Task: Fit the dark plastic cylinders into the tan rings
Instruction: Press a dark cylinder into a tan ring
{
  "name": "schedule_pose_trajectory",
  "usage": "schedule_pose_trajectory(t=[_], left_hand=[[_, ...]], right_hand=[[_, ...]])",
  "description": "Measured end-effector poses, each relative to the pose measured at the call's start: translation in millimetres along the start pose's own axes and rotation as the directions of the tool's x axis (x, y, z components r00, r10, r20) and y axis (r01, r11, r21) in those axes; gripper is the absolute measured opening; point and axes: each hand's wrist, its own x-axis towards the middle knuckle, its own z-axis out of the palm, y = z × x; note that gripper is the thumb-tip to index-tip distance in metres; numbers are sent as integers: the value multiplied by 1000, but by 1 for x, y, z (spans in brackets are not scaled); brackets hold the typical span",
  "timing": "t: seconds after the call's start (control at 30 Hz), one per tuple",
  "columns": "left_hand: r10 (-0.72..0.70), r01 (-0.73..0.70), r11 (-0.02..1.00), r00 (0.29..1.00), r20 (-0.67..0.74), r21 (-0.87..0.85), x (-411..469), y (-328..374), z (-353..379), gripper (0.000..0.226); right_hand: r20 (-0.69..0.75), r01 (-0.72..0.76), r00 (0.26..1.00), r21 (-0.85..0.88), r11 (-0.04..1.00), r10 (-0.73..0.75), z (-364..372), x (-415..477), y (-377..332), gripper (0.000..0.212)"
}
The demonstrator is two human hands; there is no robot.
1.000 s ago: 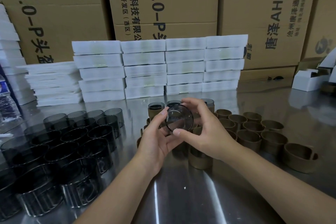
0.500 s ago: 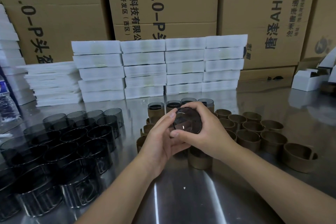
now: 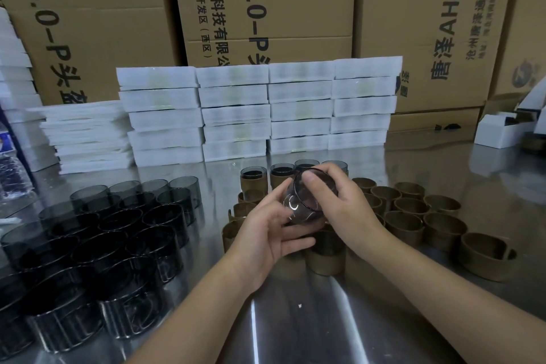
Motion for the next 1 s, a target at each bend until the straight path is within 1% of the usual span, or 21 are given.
schedule_pose_trajectory(t=[0.07,0.1,0.23,0.3,0.37,0.43,0.53,0.6,0.67,0.73,0.83,0.9,1.0], left_hand=[[18,-18,1000,1000,-2,2,-1,-1,2,65],[27,-27,1000,1000,-7,-5,-1,-1,2,62],[34,-35,999,999,-27,-35,-2,0,7,58],[26,-28,997,999,-31,-65,-2,0,9,64],[22,-26,994,999,-39,-108,-3,-1,10,64],[16,-24,990,998,-58,-142,-3,0,11,63],[7,-22,984,996,-86,-176,-2,1,11,67],[13,-32,981,995,-98,-190,-2,2,10,65],[29,-50,980,994,-107,-193,0,2,9,55],[37,-57,979,994,-104,-198,1,3,9,46],[27,-50,975,994,-106,-218,2,4,9,54],[22,-45,973,994,-105,-225,1,4,9,55],[6,-23,989,993,-118,-143,0,4,10,66]], right_hand=[[-10,-27,1000,38,999,28,0,1,0,50],[-18,-38,999,53,998,39,0,2,-1,54],[-57,-19,998,89,996,24,0,2,-2,54],[-31,-17,999,112,994,20,-1,2,0,59],[11,-25,1000,128,991,24,-1,1,1,62],[44,-35,999,139,990,29,0,1,1,60],[91,-39,996,186,982,23,1,1,2,50],[128,-36,992,184,982,12,2,1,4,56],[163,-10,986,128,992,-11,3,0,5,66],[206,24,978,81,996,-40,5,-2,5,68],[231,33,972,64,997,-47,7,-4,5,69],[232,26,972,52,998,-38,7,-4,5,65],[219,14,975,35,999,-22,7,-4,4,56]])
